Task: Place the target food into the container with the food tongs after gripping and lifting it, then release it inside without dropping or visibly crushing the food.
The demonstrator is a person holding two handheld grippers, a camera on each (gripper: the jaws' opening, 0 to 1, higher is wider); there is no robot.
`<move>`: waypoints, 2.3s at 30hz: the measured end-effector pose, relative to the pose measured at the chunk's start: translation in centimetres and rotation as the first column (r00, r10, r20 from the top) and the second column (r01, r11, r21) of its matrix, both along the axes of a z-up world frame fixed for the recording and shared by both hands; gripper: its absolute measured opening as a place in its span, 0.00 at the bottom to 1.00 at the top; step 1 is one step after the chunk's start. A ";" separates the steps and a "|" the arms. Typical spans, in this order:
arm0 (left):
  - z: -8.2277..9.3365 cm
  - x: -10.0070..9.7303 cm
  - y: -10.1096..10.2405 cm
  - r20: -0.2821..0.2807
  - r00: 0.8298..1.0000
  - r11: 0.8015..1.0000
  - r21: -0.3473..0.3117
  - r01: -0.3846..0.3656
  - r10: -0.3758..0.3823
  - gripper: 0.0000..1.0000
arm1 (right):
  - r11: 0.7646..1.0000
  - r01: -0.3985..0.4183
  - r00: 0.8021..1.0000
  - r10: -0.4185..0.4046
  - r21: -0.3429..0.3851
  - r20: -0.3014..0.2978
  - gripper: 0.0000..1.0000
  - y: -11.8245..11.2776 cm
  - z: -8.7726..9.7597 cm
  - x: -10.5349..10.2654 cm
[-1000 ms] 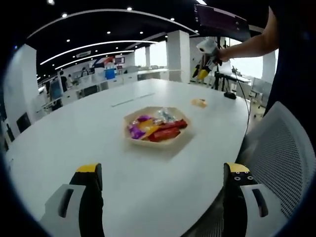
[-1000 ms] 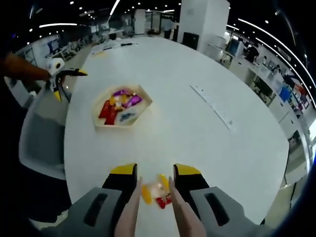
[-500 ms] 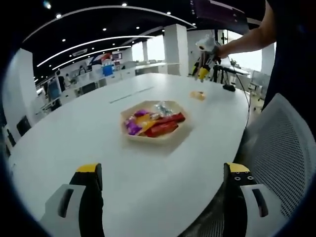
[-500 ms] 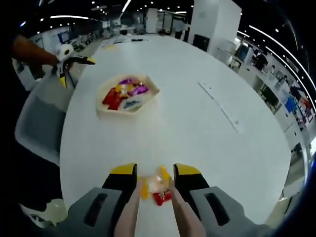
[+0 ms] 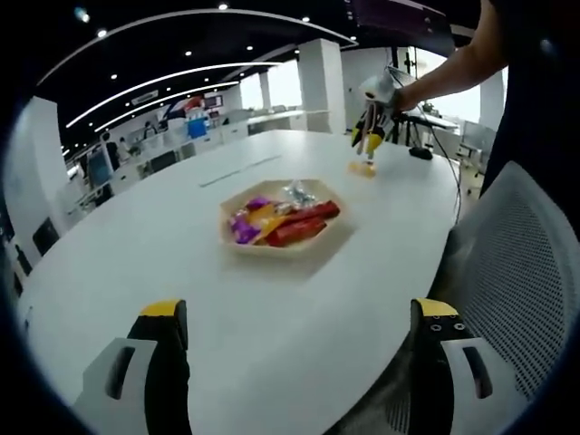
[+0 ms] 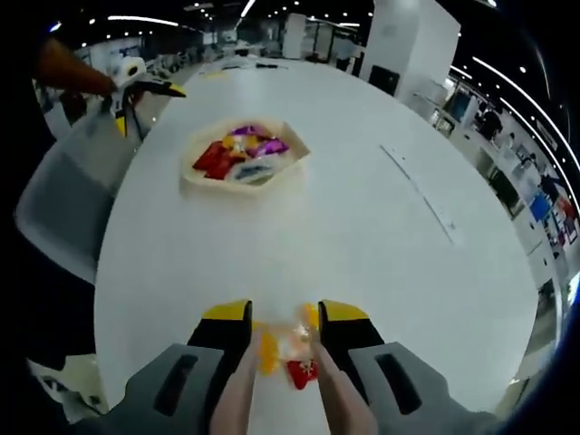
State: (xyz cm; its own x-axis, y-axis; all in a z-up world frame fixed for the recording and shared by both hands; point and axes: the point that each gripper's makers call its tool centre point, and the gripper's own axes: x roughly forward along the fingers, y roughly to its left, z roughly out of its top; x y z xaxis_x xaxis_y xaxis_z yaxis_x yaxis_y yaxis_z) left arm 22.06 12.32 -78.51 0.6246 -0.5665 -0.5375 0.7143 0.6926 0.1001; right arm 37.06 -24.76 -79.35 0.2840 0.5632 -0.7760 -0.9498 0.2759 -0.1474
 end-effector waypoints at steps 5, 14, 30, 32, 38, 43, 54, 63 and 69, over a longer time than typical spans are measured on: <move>-0.1 -0.1 -0.1 -0.002 1.000 1.000 0.006 0.005 -0.005 1.00 | 0.999 0.046 0.999 -0.046 -0.013 -0.024 0.28 -0.6 -1.5 0.6; -0.2 0.3 0.5 -0.006 1.000 1.000 -0.006 -0.009 0.009 1.00 | 0.996 0.086 0.995 -0.086 -0.015 -0.042 0.29 -0.7 -2.3 1.0; 0.4 0.7 1.2 0.011 0.999 0.998 -0.030 -0.047 0.047 1.00 | 0.985 0.096 0.993 -0.104 -0.141 -0.057 0.24 -0.1 -3.0 1.2; 0.3 0.8 1.2 0.010 0.999 0.998 -0.031 -0.051 0.051 1.00 | 0.973 0.174 0.982 -0.184 -0.153 -0.053 0.22 -0.4 -2.9 1.8; 0.4 0.8 1.1 0.010 0.999 0.998 -0.029 -0.050 0.050 1.00 | 0.970 0.196 0.975 -0.208 -0.141 -0.081 0.19 -0.6 -2.1 2.3; 0.4 0.9 1.3 0.015 0.998 0.998 -0.027 -0.054 0.055 1.00 | 0.962 0.246 0.960 -0.259 -0.123 -0.103 0.18 -1.2 -1.6 2.7; 0.2 0.7 1.1 -0.004 0.999 0.998 -0.028 -0.048 0.048 1.00 | 0.957 0.270 0.951 -0.282 -0.104 -0.124 0.18 -1.6 0.3 3.0; 2.2 1.3 0.8 0.026 0.998 0.984 -0.166 -0.058 0.063 0.99 | 0.962 0.253 0.958 -0.264 -0.107 -0.114 0.19 -1.3 1.5 3.4; 2.4 1.3 0.7 0.031 0.998 0.983 -0.175 -0.052 0.058 0.99 | 0.962 0.251 0.957 -0.263 -0.106 -0.120 0.19 -1.2 2.2 3.6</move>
State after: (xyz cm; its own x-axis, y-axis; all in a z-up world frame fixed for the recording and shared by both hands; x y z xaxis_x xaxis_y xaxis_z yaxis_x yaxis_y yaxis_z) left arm 23.32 12.97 -76.11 0.6747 -0.6136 -0.4102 0.6726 0.7400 -0.0007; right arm 40.68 -25.95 -77.19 0.3021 0.4121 -0.8596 -0.8610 0.5050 -0.0605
